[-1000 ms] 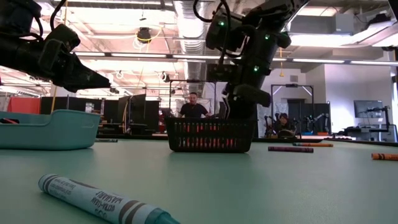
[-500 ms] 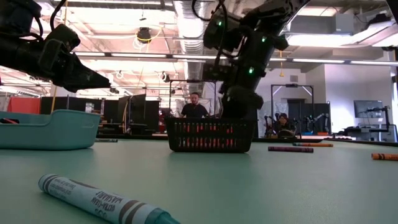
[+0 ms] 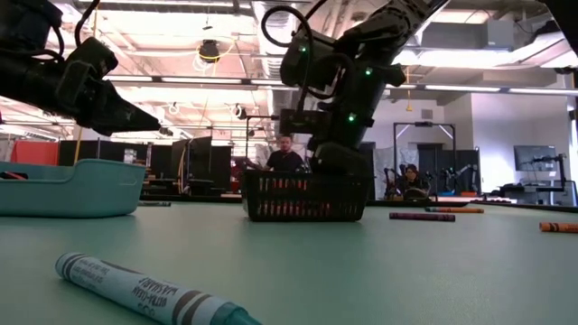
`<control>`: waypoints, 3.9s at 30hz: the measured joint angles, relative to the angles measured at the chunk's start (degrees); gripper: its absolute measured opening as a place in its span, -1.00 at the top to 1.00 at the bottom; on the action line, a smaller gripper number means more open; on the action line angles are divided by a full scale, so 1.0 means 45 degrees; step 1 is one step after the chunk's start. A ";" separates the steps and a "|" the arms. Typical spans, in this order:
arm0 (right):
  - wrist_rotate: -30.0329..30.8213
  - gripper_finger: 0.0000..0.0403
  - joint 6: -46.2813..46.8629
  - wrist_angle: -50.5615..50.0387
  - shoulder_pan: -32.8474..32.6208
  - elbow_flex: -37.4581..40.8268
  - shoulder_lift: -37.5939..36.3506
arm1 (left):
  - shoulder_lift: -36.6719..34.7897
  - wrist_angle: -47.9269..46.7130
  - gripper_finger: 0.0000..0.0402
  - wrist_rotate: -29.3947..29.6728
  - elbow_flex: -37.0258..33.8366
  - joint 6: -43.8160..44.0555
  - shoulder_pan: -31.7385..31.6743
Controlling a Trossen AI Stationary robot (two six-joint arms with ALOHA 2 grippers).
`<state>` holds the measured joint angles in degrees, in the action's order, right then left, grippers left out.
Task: Sort crayons
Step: Put the orange crayon into the orange bin
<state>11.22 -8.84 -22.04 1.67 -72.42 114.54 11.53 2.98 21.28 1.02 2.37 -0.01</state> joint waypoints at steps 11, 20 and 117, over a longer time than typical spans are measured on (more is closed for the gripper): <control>-0.1030 0.58 0.0090 -0.0700 0.0020 -0.0010 0.0019 | 0.0072 -0.0005 0.36 -0.0010 0.0000 0.0000 0.0001; -0.1514 0.93 0.0010 -0.0889 0.0088 0.0005 0.0024 | 0.0072 -0.0005 0.36 -0.0015 0.0000 0.0000 0.0001; -0.0177 0.57 1.5414 -0.8881 -0.8067 0.2652 -0.4398 | 0.0071 -0.0005 0.36 -0.0019 0.0000 0.0000 0.0000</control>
<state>10.43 60.52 -62.01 -34.63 -60.49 94.75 11.86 2.96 21.19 1.02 2.37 -0.01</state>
